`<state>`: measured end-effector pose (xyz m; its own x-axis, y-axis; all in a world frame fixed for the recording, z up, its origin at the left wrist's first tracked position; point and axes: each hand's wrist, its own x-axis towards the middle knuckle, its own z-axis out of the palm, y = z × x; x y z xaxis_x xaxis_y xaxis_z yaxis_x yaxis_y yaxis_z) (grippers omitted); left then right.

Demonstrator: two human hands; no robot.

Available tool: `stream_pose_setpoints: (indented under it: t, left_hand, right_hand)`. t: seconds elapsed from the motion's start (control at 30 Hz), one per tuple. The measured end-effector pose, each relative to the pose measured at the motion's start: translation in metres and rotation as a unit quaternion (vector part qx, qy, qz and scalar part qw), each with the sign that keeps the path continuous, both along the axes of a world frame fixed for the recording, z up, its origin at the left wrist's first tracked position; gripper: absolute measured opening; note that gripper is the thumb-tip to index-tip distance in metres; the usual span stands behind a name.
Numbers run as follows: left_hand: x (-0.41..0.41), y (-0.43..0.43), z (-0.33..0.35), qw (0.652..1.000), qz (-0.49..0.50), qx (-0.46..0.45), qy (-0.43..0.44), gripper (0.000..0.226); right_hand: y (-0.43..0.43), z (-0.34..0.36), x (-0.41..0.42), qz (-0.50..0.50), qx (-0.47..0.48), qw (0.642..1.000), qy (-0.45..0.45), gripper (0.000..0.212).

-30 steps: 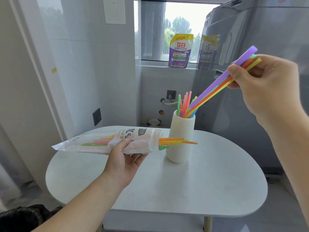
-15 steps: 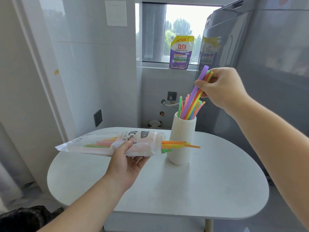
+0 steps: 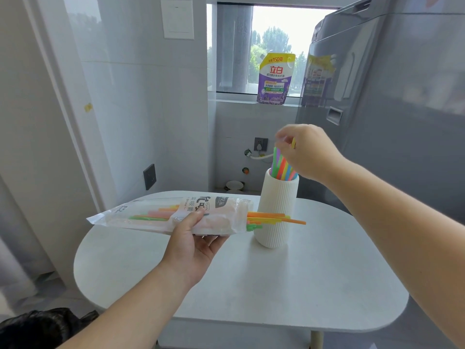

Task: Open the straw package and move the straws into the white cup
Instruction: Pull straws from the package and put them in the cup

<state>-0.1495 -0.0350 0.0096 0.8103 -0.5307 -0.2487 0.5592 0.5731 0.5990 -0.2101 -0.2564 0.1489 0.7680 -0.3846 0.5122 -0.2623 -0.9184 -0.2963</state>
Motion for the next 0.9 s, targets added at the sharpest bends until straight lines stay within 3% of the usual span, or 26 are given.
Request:
stream_pose_setpoints:
  t: [0.3,0.4,0.5,0.6,0.73,0.77,0.83,0.9]
  left_hand:
    - [0.001,0.000,0.000,1.000,-0.006,0.001,-0.008,0.027]
    - [0.000,0.000,0.000,1.000,-0.009,0.001,-0.009,0.027]
    - [0.000,0.000,0.001,1.000,-0.009,0.001,-0.008,0.024]
    - [-0.001,0.000,0.003,1.000,-0.009,0.000,-0.016,0.024]
    - [-0.002,0.000,0.005,0.999,-0.016,0.003,-0.034,0.021]
    - [-0.003,-0.001,0.005,0.999,-0.020,0.005,-0.039,0.019]
    - [-0.006,-0.003,0.006,0.998,-0.028,0.012,-0.050,0.017]
    - [-0.008,-0.005,0.006,0.997,-0.036,0.017,-0.062,0.016]
  right_hand:
    - [0.000,-0.022,-0.008,-0.016,-0.075,0.989,0.125,0.053]
    - [0.006,-0.022,-0.020,-0.009,-0.059,0.998,-0.001,0.055]
    - [0.018,-0.030,-0.039,0.001,-0.002,0.987,-0.163,0.040]
    - [0.036,-0.056,-0.058,-0.012,0.095,0.976,-0.194,0.031]
    - [0.046,-0.094,-0.076,-0.046,0.252,0.966,-0.022,0.037]
    - [0.046,-0.097,-0.078,-0.032,0.335,0.942,0.013,0.035]
    - [0.048,-0.100,-0.079,0.011,0.516,0.856,0.021,0.028]
    - [0.048,-0.103,-0.079,0.033,0.561,0.827,-0.002,0.017]
